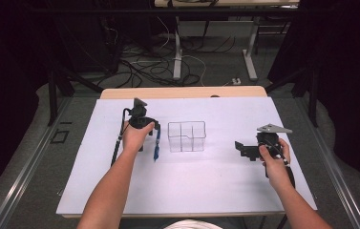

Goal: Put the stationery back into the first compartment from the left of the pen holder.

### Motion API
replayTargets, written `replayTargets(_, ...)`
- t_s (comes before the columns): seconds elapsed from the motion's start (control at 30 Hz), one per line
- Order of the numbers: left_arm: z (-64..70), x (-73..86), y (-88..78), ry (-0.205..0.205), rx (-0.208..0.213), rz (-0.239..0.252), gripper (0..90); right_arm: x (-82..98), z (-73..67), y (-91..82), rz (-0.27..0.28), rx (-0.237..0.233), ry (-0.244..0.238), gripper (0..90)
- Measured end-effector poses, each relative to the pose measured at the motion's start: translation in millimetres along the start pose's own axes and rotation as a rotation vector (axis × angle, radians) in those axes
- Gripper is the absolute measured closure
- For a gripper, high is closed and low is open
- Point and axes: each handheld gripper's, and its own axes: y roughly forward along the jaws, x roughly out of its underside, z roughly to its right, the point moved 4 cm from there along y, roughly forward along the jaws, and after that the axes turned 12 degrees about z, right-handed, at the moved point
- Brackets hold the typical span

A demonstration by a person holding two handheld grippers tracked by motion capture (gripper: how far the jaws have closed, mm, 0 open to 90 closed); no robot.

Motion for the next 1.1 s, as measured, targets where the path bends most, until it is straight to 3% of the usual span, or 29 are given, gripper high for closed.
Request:
replayTargets(0.3, -0.1, 4.2, 9.8, -0.034, 0.007, -0.033, 61.5, -0.2, -0.6, -0.1, 0.005, -0.004, -0.003, 0.0)
replayTargets(0.73, 1.2, 10.7, 21.5, -0.013, -0.011, -0.076, 67.6, 0.8, 0.1, 0.1, 0.000, -0.006, -0.004, 0.0)
replayTargets(0.8, 1.6, 11.2, 22.5, -0.028, -0.008, -0.078, 68.5, 0.5, -0.2, -0.2, 0.001, -0.007, 0.004, 0.0)
replayTargets(0.87, 0.3, 10.9, 22.2, -0.017, -0.016, -0.080, 70.4, 0.6, -0.2, 0.0, -0.001, -0.004, 0.005, 0.0)
replayTargets(0.9, 2.2, 11.3, 22.6, -0.045, -0.015, -0.077, 70.8, 0.8, 0.2, 0.1, -0.003, -0.007, -0.004, 0.0)
replayTargets(0.97, 0.3, 11.1, 22.1, -0.024, -0.014, -0.083, 71.4, 0.8, -0.3, 0.6, 0.002, -0.011, -0.003, 0.0)
replayTargets(1.1, 1.7, 11.5, 22.6, -0.048, -0.020, -0.081, 73.6, 1.0, -0.1, 0.4, -0.002, -0.006, 0.005, 0.0)
